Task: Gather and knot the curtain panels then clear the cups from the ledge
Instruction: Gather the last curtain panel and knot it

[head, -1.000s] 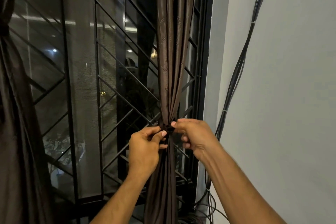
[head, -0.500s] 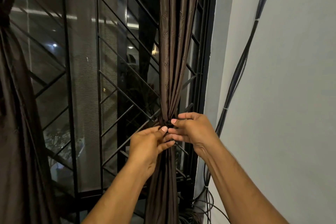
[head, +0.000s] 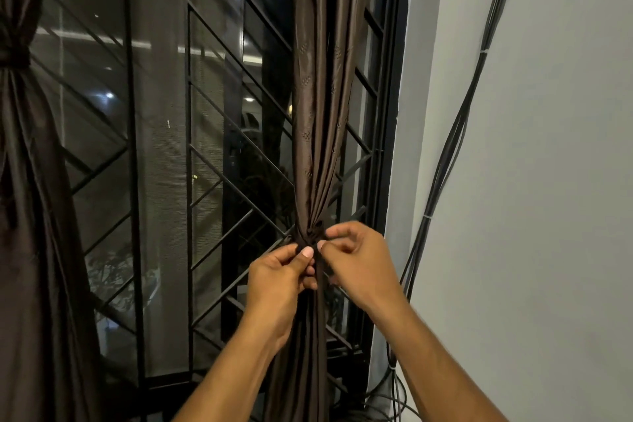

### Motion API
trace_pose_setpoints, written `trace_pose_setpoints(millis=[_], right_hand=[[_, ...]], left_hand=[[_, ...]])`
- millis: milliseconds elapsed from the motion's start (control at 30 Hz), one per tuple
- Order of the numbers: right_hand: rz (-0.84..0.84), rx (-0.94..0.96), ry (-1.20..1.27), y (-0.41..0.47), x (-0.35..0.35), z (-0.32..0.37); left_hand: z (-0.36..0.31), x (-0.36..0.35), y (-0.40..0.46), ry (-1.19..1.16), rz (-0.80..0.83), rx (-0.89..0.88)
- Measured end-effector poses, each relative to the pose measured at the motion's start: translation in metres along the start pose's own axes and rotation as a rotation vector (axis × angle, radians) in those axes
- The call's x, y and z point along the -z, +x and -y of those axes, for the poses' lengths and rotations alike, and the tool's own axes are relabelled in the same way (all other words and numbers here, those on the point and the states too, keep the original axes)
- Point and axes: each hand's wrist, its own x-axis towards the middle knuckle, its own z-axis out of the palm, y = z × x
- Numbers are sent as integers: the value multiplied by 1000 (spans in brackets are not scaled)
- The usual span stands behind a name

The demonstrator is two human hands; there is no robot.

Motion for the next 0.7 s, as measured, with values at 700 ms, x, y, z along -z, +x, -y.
trace_pose_setpoints(millis=[700], right_hand=[[-134,77,-298,21,1,5]], left_hand=[[-5,7,3,455,-46,-273]])
